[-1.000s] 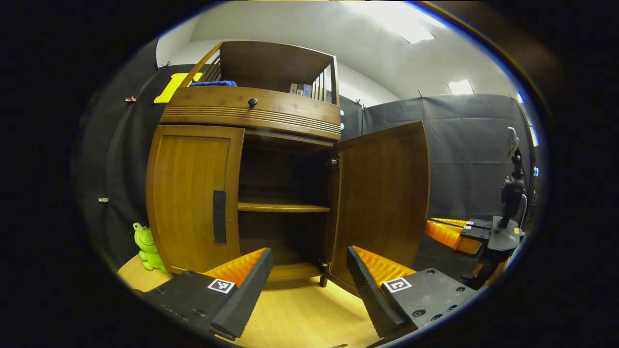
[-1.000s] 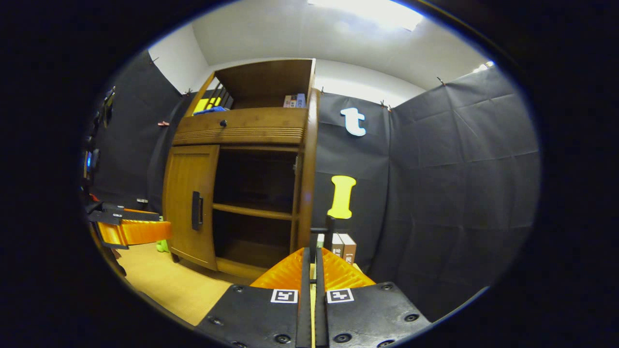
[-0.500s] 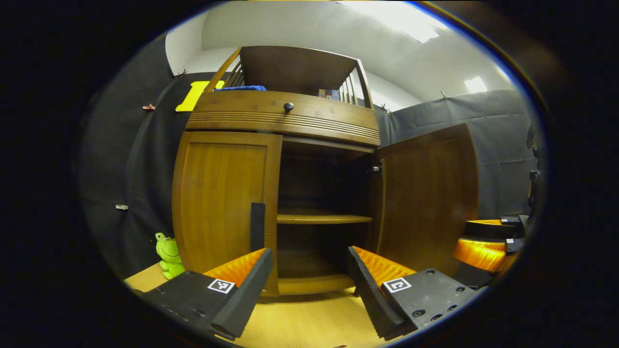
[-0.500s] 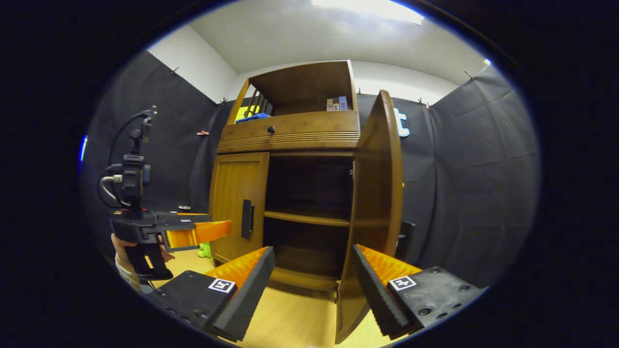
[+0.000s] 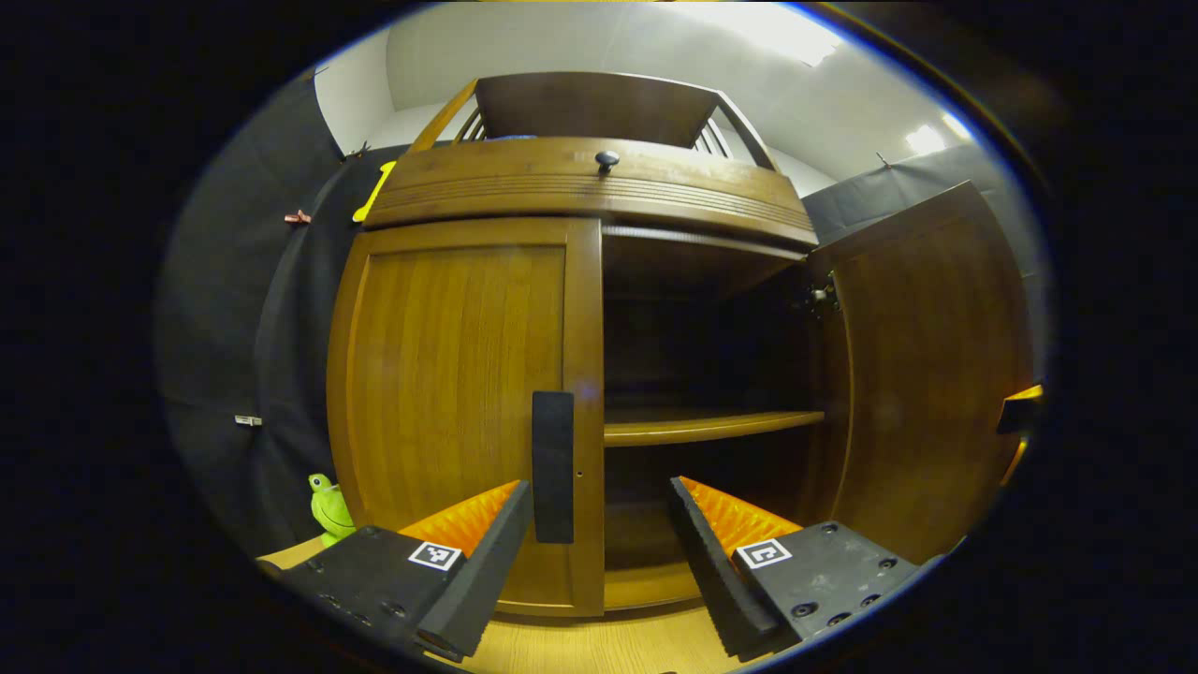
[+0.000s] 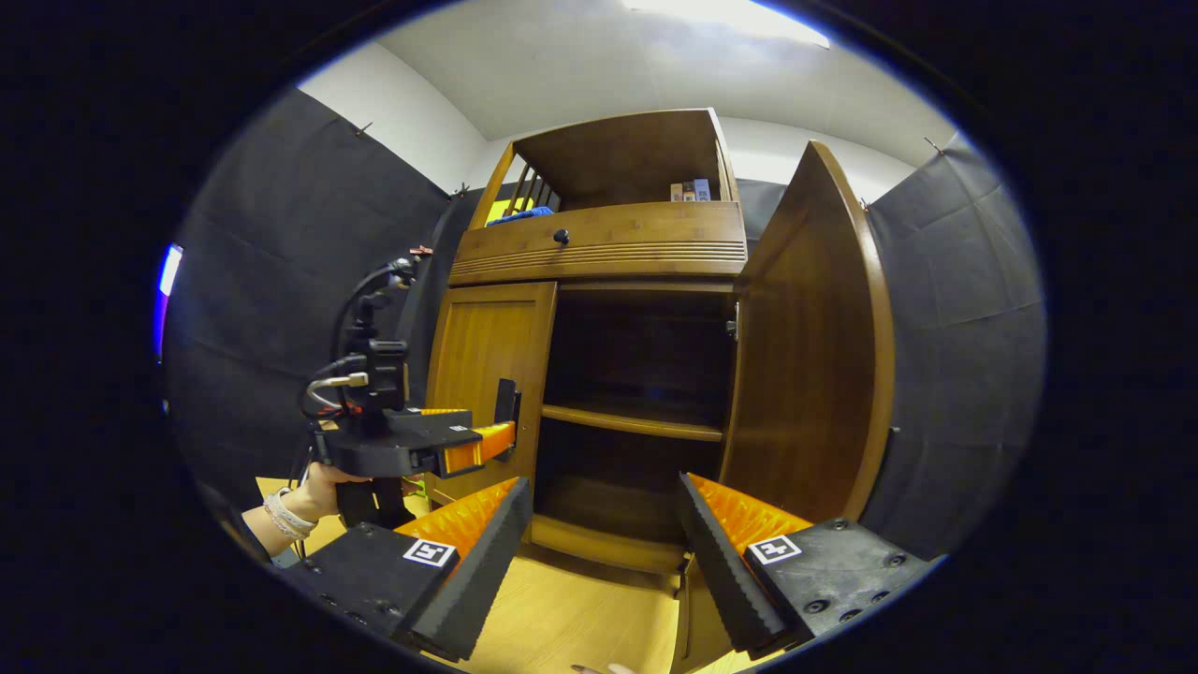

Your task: Open the right door of the double-door shoe cabinet with the right hand, and open the left door with the left hand.

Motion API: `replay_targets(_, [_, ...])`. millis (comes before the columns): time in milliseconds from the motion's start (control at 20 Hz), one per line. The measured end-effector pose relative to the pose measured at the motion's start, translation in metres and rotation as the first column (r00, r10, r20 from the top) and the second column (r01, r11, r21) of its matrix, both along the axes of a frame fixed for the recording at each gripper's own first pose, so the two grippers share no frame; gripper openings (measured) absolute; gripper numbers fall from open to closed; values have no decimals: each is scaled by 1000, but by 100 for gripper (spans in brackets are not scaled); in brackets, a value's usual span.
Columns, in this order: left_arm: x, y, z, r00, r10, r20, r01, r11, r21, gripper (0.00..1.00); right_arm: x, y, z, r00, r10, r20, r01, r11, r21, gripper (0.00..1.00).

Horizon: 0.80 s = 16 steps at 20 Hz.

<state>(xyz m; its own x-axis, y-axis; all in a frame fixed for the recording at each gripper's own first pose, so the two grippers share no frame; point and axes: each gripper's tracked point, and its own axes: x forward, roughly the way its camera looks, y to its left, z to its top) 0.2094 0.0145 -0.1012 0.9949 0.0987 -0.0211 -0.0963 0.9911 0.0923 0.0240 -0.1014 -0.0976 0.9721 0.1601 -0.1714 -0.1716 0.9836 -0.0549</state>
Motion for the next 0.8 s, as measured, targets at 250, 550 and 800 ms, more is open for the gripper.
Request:
replay_targets(250, [34, 27, -1, 998, 47, 45, -48, 999, 13, 90, 18, -2, -18, 1000, 4, 8, -4, 1000, -12, 97])
replay_targets(550, [63, 51, -12, 996, 82, 26, -81, 996, -30, 86, 25, -8, -28, 1000, 1, -6, -1, 1000, 0, 98])
replay_targets(800, [69, 39, -14, 999, 39, 21, -39, 999, 9, 36, 24, -4, -27, 1000, 3, 3, -3, 1000, -18, 97])
